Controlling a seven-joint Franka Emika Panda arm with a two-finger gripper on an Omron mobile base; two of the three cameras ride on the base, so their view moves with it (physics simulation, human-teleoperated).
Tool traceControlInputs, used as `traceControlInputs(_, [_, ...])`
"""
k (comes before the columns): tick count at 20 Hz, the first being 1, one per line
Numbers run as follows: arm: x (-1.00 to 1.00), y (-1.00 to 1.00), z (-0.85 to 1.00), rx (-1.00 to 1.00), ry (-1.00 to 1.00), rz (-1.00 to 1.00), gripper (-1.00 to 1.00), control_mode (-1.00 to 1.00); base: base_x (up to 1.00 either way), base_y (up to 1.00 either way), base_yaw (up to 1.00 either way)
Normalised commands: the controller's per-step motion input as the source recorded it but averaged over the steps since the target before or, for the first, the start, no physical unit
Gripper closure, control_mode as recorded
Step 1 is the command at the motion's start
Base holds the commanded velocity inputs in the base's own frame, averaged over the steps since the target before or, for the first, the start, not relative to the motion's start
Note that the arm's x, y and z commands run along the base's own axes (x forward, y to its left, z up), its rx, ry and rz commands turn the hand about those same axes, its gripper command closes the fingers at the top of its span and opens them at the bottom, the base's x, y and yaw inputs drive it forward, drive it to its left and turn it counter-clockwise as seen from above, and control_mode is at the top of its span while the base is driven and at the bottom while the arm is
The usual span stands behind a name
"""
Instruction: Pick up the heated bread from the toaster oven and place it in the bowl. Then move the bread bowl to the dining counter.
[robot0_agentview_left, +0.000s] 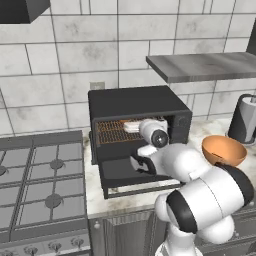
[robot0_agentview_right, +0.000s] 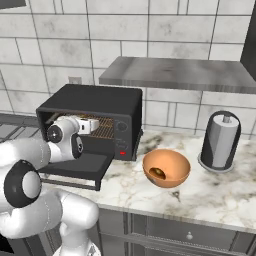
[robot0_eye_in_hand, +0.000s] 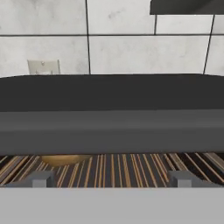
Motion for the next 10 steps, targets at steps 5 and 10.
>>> traceControlInputs(5, [0.40,0.02,-0.11,0.00,0.04,0.00,-1.00,-1.00,0.00,0.00,0.00])
traceControlInputs(10, [0.26,0.00,-0.25,-0.01,0.08,0.00,-1.00,-1.00,0.00,0.00,0.00])
